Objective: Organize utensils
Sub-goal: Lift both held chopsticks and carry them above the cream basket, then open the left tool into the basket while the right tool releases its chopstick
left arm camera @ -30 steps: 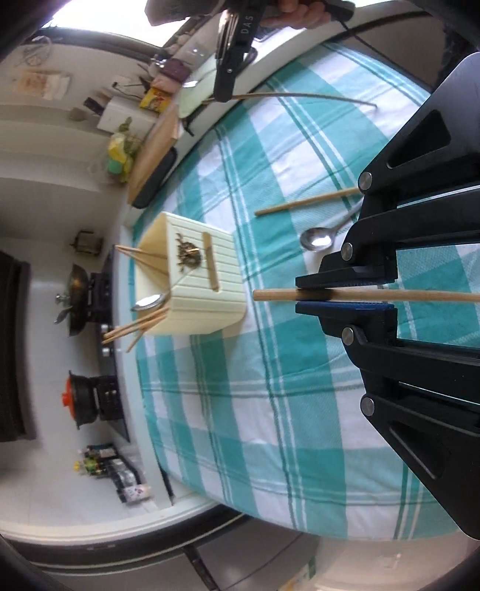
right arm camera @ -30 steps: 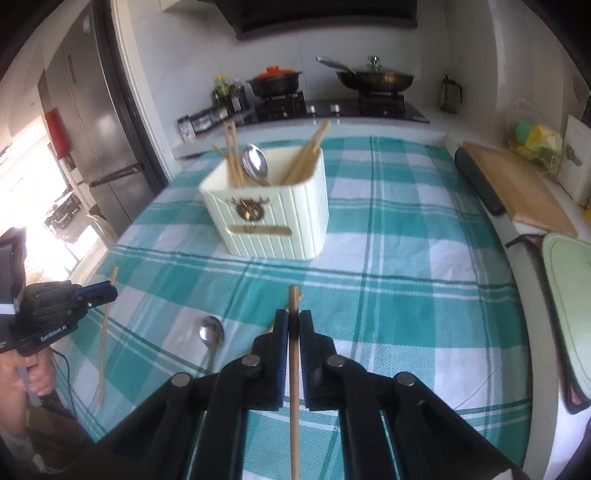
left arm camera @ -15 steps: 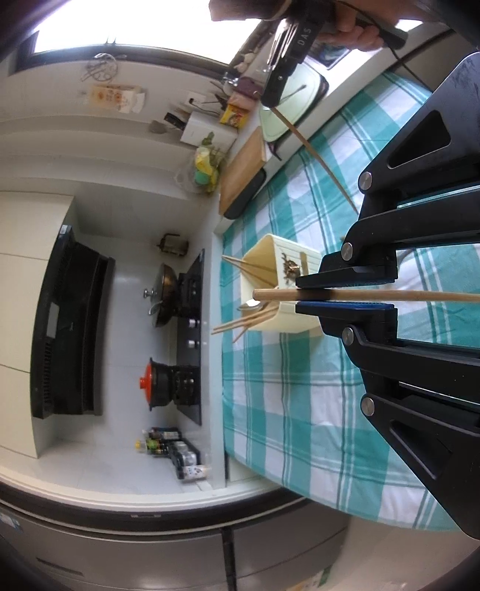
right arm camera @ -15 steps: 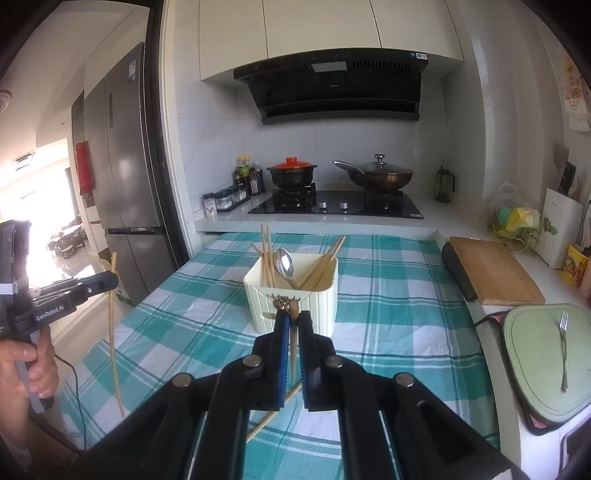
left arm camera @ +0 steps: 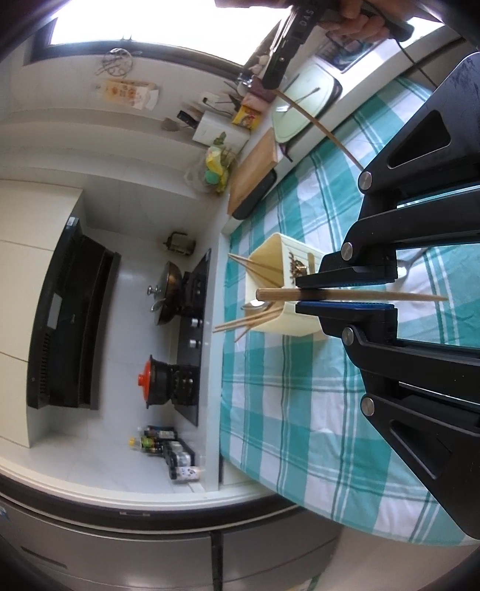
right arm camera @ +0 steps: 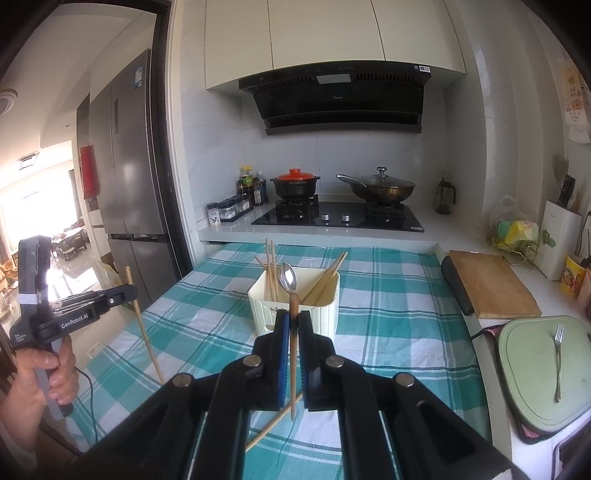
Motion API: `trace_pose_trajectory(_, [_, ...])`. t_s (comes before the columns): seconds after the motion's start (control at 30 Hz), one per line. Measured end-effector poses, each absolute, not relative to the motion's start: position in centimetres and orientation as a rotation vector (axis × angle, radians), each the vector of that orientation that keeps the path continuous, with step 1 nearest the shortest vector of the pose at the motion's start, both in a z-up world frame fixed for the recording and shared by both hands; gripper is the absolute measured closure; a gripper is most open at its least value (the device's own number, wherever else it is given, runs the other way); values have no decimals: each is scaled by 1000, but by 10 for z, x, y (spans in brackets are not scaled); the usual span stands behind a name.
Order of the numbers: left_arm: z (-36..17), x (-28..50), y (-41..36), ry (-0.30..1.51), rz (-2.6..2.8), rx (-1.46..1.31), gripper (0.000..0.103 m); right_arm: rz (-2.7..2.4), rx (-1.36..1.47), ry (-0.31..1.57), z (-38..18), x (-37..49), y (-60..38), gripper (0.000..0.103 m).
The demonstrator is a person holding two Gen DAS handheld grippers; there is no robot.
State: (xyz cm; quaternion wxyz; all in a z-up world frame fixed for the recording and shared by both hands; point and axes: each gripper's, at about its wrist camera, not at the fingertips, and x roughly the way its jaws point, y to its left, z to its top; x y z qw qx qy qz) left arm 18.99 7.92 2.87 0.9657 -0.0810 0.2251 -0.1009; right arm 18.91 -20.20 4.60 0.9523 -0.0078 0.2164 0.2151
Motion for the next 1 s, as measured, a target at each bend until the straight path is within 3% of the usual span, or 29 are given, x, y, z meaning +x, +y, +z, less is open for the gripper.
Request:
trace_pose_trajectory(0.33, [62, 207, 81, 410, -226, -182, 99, 439, -18, 426, 63, 208, -200, 98])
trace_pose_trajectory(0.67, [127, 277, 78, 264, -232, -224, 99, 429, -14, 317, 121, 275, -178, 98])
trace_pose_trajectory(0.83, [123, 331, 70, 265, -205, -221, 99, 434, -12, 317, 130, 322, -165, 98])
trace_pose_trajectory(1.0, [92, 382, 62, 371, -204, -245, 99, 470, -4, 430, 105, 376, -151, 98])
